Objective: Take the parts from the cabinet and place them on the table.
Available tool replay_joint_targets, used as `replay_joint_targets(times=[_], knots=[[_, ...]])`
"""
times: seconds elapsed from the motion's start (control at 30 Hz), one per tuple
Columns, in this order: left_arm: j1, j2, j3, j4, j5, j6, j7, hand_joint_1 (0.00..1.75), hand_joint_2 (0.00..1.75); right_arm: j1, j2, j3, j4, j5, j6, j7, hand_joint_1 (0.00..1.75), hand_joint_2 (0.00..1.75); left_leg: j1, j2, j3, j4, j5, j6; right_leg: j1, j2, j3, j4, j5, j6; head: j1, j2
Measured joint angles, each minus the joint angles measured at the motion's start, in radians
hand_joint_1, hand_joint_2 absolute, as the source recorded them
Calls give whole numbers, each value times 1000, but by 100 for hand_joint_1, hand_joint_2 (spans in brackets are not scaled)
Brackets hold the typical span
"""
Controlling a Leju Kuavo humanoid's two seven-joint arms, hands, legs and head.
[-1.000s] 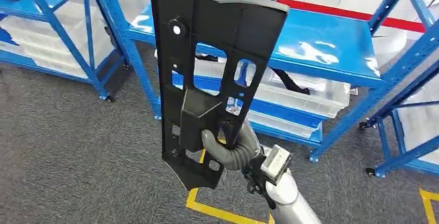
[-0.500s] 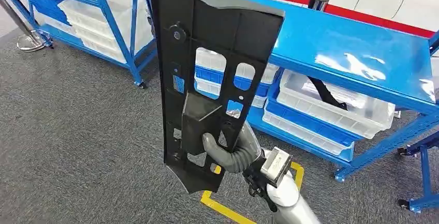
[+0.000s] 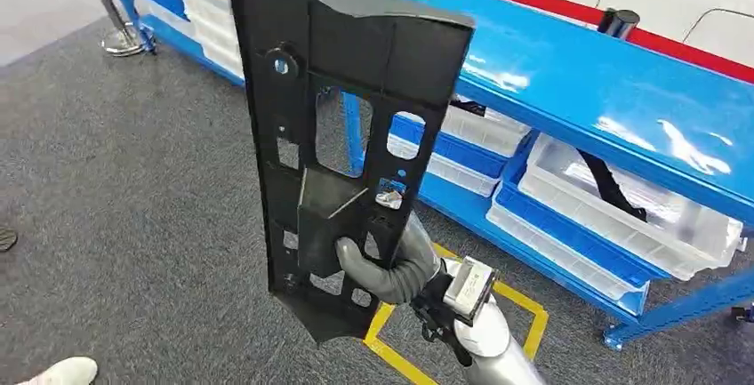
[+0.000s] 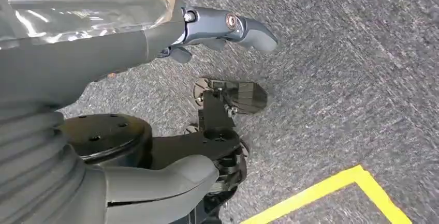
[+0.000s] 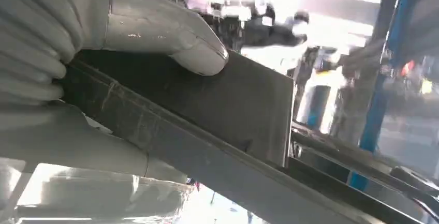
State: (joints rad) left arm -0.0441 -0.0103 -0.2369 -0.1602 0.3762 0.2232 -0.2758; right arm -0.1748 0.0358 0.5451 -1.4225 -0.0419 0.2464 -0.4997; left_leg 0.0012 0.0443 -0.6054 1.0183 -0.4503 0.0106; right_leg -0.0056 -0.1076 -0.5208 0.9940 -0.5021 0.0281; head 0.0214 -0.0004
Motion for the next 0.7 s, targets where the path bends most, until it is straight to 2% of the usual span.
replay_joint_targets(times=[0.03, 0.07, 0.1, 0.13, 0.17, 0.2, 0.23, 0.27, 0.3, 0.33, 0.37, 0.4, 0.43, 0.47, 0.53, 0.57, 0.6, 0.63, 0.67, 0.7], knots=[[0, 0, 0, 0, -2, 0, -2, 0, 175, -3, 3, 3, 1, 0, 1, 0, 175, 175, -2, -11, -2, -3, 4, 6, -1, -10, 3, -3, 0, 6, -1, 0], [1, 0, 0, 0, -5, 0, -5, 0, 175, -9, 3, 5, 3, 1, 1, 0, 175, 175, 9, -22, 4, -14, 12, 19, -2, 5, -8, 6, -10, 14, 0, 0], [-1, -2, 0, 0, -10, 0, -10, 0, 175, -15, 3, 7, 6, 1, 1, -2, 175, 175, 8, -30, 3, -15, 16, 25, -6, 57, -18, 41, -34, 9, 0, 0], [-5, -2, 0, 0, -12, -2, -14, 0, 175, -17, 1, 7, 7, 1, 0, -5, 175, 175, 8, -41, 0, -15, 18, 31, -6, 86, -48, 108, -66, 0, 3, 0], [-8, -3, 0, 0, -19, -6, -15, 0, 175, -17, 0, 7, 9, 1, -3, -7, 175, 175, 8, -55, -2, -15, 20, 33, -7, 97, -88, 192, -99, -7, 3, 0], [-11, -4, -4, 0, -23, -7, -16, 0, 175, -16, -3, 7, 15, 2, -6, -9, 175, 175, 7, -69, -5, -15, 21, 34, -6, 103, -133, 283, -130, -9, 3, 0], [-11, -5, -7, 0, -32, -8, -12, 0, 175, -14, -4, 7, 18, 3, -7, -11, 175, 175, 7, -82, -6, -15, 22, 35, -6, 106, -159, 332, -141, -4, 3, 0], [-11, -5, -10, 0, -36, -7, -4, 0, 175, -13, -4, 7, 21, 3, -8, -14, 175, 175, 6, -92, -6, -14, 22, 35, -6, 107, -163, 336, -137, 1, 3, 0], [-11, -5, -15, 0, -43, -5, 8, 0, 175, -12, -3, 7, 22, 4, -10, -17, 175, 175, 6, -109, -5, -13, 23, 35, -6, 107, -140, 281, -106, 13, 3, 0], [-13, -5, -18, 0, -47, -1, 16, 0, 175, -13, -1, 7, 22, 6, -11, -19, 175, 175, 7, -125, -4, -12, 24, 33, -8, 112, -98, 191, -65, 23, 3, 0], [-15, -5, -22, 0, -50, 5, 22, 0, 175, -13, 2, 7, 22, 7, -11, -19, 175, 175, 8, -138, -3, -10, 24, 31, -11, 128, -50, 89, -23, 30, 3, 0], [-18, -4, -24, 0, -50, 7, 24, 0, 175, -15, 3, 8, 23, 7, -12, -19, 175, 175, 7, -149, -7, -9, 26, 26, -16, 172, -20, 18, -5, 29, 4, 0], [-22, -3, -24, 0, -50, 11, 29, 0, 175, -16, 8, 8, 24, 8, -12, -19, 175, 175, 1, -162, -11, -3, 25, 20, -15, 162, -19, 13, -2, 19, 3, 0], [-23, -2, -24, 0, -50, 16, 31, 0, 175, -16, 11, 8, 26, 9, -12, -19, 175, 175, 2, -166, -15, -5, 28, 14, -12, 153, -16, 15, 0, 16, 3, 0], [-19, 2, -26, 0, -50, 19, 36, 0, 175, -20, 24, 7, 32, 9, -12, -19, 175, 175, 7, -178, -20, -12, 36, -1, -6, 140, -18, 16, 6, 2, 2, 0], [-19, 8, -27, 0, -50, 19, 38, 0, 175, -24, 32, 7, 34, 9, -12, -19, 175, 175, 9, -168, -23, -6, 31, -4, -21, 129, -17, 7, 13, -9, 3, 0], [-20, 9, -29, 0, -52, 19, 39, 0, 175, -27, 40, 7, 37, 9, -12, -19, 175, 175, 2, -111, -33, 18, 12, -7, -20, 121, -16, 8, 14, -11, 0, 0], [-23, 9, -29, 0, -52, 19, 39, 0, 175, -28, 45, 7, 39, 9, -12, -19, 175, 175, 2, -76, -59, 73, -24, -11, -19, 110, -16, 8, 13, -23, -4, 0], [-27, 9, -30, 0, -53, 19, 40, 0, 175, -26, 47, 7, 40, 9, -12, -19, 175, 175, 6, -59, -95, 151, -65, -15, -16, 97, -16, 8, 12, -27, -3, 0], [-30, 9, -30, 0, -53, 19, 40, 0, 175, -23, 47, 6, 42, 9, -12, -19, 175, 175, 9, -53, -137, 240, -104, -18, -12, 82, -17, 8, 11, -28, -3, 0]])
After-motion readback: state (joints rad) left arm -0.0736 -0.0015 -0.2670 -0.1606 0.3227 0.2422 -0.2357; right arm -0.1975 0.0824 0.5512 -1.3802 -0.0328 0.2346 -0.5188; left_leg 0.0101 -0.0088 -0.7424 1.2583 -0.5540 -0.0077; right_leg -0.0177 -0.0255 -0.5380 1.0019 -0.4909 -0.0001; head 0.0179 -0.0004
